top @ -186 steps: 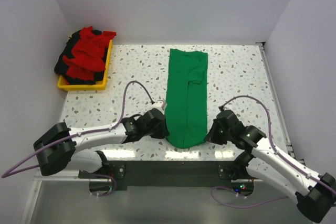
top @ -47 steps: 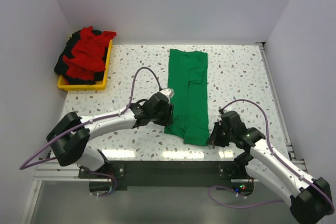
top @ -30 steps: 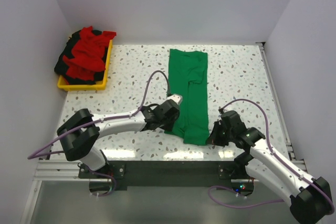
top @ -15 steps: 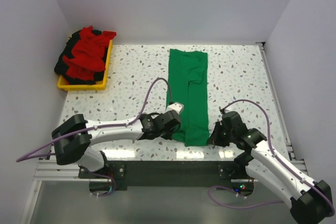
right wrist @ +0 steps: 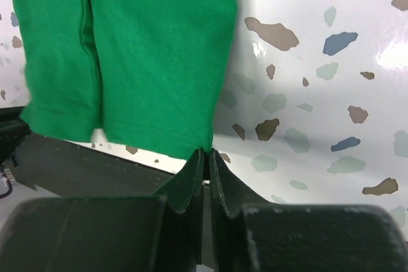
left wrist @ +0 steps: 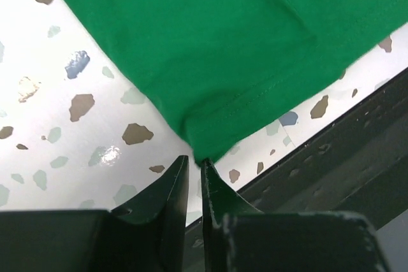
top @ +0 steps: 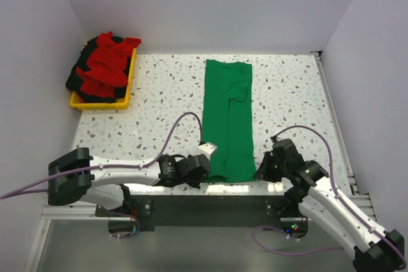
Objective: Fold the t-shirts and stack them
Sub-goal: Fold the tshirt
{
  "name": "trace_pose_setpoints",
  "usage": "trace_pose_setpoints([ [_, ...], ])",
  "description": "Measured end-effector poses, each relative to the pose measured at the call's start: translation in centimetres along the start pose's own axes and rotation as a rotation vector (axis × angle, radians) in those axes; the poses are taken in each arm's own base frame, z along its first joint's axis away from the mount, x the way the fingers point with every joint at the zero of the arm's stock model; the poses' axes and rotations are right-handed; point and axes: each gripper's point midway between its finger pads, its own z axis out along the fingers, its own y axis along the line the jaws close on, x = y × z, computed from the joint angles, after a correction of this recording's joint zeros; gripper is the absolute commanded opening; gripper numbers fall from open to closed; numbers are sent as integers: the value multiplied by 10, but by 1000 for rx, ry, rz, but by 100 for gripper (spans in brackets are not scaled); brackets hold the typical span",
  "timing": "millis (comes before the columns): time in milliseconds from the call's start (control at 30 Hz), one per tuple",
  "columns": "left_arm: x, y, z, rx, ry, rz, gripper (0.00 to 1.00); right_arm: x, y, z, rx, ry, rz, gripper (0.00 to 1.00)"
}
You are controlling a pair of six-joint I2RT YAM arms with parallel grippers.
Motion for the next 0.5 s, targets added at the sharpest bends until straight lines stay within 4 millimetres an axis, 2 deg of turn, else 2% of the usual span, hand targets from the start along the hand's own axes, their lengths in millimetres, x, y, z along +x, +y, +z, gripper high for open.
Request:
trace_pose_setpoints([
  [100, 6, -2, 1, 11, 8, 12, 26, 3, -3, -1, 8, 8, 7, 16],
  [200, 11, -5, 1, 26, 14, 22, 39, 4, -3, -2, 8, 7, 17, 22],
  [333, 17, -7, -5, 75, 10, 12, 50, 6, -5, -3, 14, 11, 24, 30],
  [433, 14, -11, -18, 131, -18, -7, 51, 7, -6, -3, 19, 12, 27, 32],
  [500, 5, -15, -28, 164, -59, -40, 46, 7, -7, -3, 21, 12, 30, 32],
])
